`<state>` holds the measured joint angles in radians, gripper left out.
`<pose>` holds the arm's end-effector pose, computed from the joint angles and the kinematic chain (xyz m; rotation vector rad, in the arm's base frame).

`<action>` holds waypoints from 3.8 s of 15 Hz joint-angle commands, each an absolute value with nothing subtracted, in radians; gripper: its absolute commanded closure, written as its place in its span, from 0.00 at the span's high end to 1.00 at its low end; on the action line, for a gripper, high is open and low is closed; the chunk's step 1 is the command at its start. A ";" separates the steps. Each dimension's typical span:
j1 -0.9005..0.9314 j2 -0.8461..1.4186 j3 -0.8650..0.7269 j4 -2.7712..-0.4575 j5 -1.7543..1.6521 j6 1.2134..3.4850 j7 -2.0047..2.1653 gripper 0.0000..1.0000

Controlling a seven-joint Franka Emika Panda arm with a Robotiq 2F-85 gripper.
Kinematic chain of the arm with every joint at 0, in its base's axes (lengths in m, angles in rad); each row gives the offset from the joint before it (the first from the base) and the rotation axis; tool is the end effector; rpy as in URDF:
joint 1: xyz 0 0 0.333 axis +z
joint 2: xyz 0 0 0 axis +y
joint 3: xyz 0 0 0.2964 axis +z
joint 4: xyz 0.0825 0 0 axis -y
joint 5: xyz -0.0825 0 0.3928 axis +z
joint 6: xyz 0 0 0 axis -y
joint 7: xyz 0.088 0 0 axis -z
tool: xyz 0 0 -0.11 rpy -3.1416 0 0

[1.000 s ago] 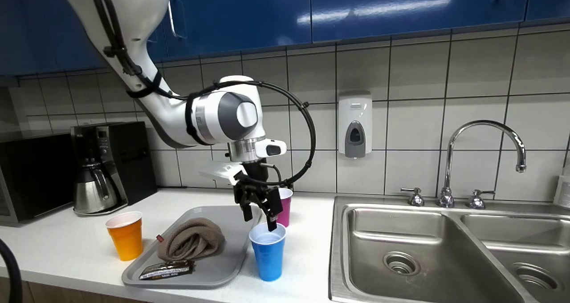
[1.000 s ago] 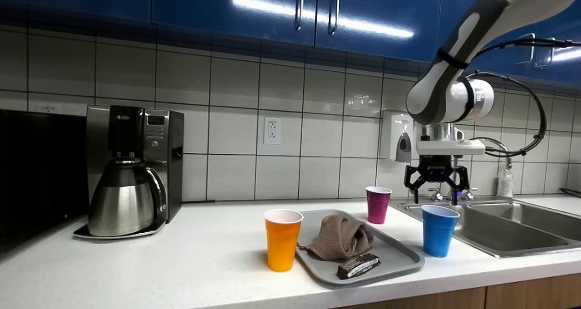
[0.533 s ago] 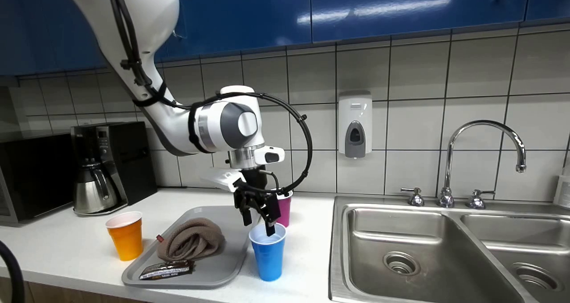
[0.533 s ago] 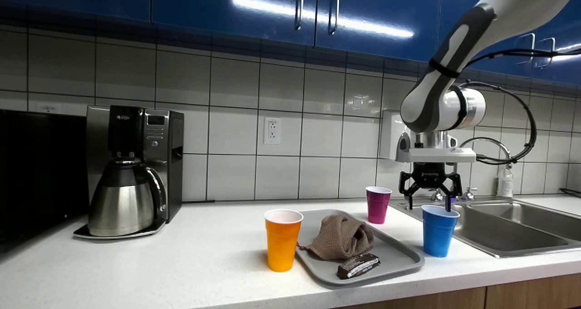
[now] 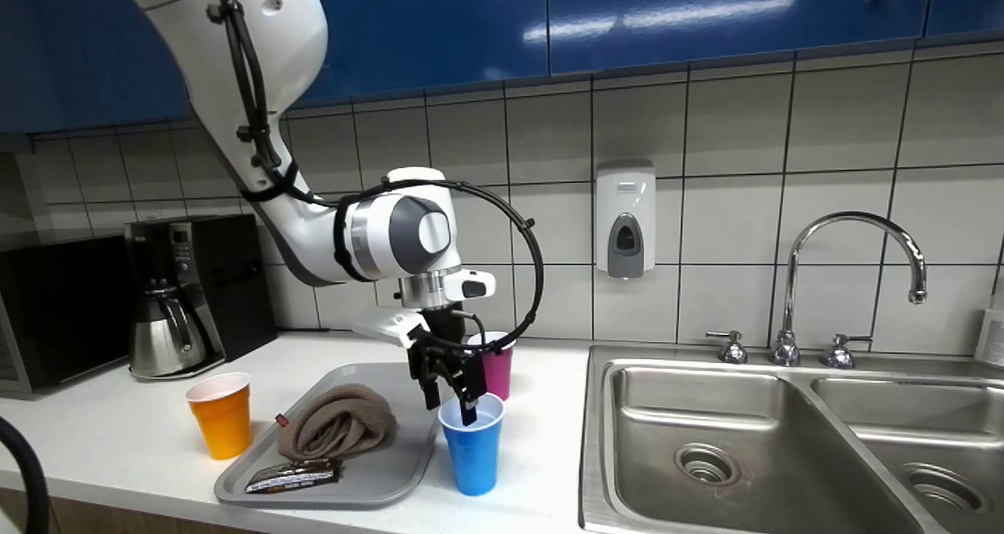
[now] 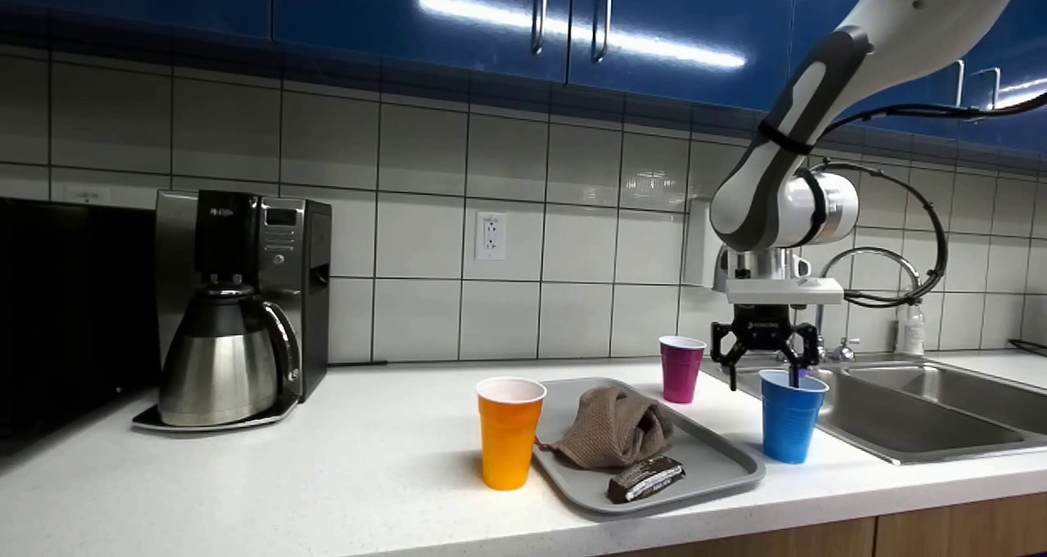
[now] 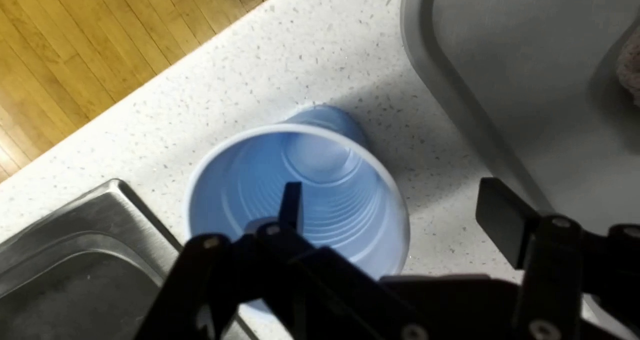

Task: Lift the cups and put them on the grey tray, put the blue cup on the right lower segment, purple cup on the right upper segment and orange cup on the left upper segment

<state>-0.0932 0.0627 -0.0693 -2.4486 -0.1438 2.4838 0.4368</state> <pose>0.4776 -0.0783 0.2426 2.9591 -0.7306 -0.0227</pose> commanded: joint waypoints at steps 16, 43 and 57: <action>-0.049 -0.009 -0.079 -2.436 -0.063 2.502 0.408 0.01; 0.038 -0.033 0.059 -2.430 -0.078 2.397 0.473 0.01; 0.067 -0.031 0.060 -2.402 -0.058 2.338 0.466 0.74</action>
